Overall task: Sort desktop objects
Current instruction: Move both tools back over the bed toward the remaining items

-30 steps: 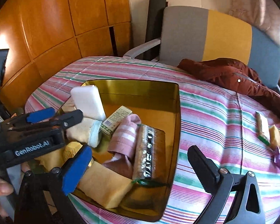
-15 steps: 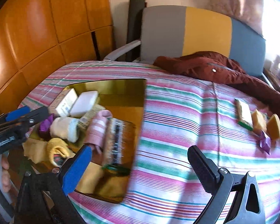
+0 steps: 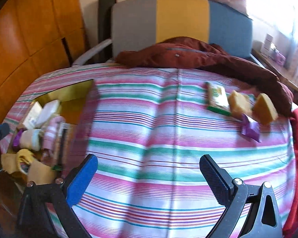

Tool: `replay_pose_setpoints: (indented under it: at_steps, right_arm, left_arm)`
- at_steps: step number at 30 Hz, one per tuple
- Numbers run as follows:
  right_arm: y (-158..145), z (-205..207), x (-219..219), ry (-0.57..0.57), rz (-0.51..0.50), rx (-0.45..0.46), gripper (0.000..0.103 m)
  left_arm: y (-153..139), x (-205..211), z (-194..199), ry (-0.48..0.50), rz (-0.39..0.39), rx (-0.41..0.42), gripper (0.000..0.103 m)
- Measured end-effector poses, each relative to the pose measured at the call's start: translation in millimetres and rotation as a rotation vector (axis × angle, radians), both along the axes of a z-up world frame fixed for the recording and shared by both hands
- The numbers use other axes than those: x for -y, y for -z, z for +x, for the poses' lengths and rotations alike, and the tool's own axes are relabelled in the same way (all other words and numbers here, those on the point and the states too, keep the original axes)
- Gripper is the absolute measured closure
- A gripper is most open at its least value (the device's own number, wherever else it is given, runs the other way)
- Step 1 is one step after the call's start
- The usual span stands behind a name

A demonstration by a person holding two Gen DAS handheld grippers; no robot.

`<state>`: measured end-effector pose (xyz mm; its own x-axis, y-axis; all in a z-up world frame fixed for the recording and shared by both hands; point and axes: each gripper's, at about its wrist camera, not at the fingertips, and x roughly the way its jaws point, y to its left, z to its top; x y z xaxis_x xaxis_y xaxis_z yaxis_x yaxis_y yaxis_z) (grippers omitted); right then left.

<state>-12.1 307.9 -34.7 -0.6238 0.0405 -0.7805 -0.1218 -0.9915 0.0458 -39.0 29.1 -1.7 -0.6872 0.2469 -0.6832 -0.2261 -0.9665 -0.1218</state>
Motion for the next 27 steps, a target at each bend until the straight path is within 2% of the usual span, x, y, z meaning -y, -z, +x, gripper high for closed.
replay_pose_setpoints:
  at_steps: [10,16,22,27]
  right_arm:
    - [11.0,3.9,-61.4,0.131,-0.029,0.085,0.000]
    - [14.1,9.6,-110.7,0.206,-0.086,0.108,0.000]
    - [15.5,13.8,-167.7,0.307,-0.132,0.104,0.000]
    - [20.1,6.6,-202.2,0.355,-0.165,0.085,0.000]
  left_arm:
    - [-3.4,-33.3,6.2,0.116,0.029,0.002,0.025]
    - [-3.5,-60.5,6.5,0.188,0.049,0.031,0.025]
    - [-5.6,-92.2,9.9,0.269,0.019,0.031,0.025]
    - [-1.8,-114.8,7.8,0.300,-0.020,0.046,0.025]
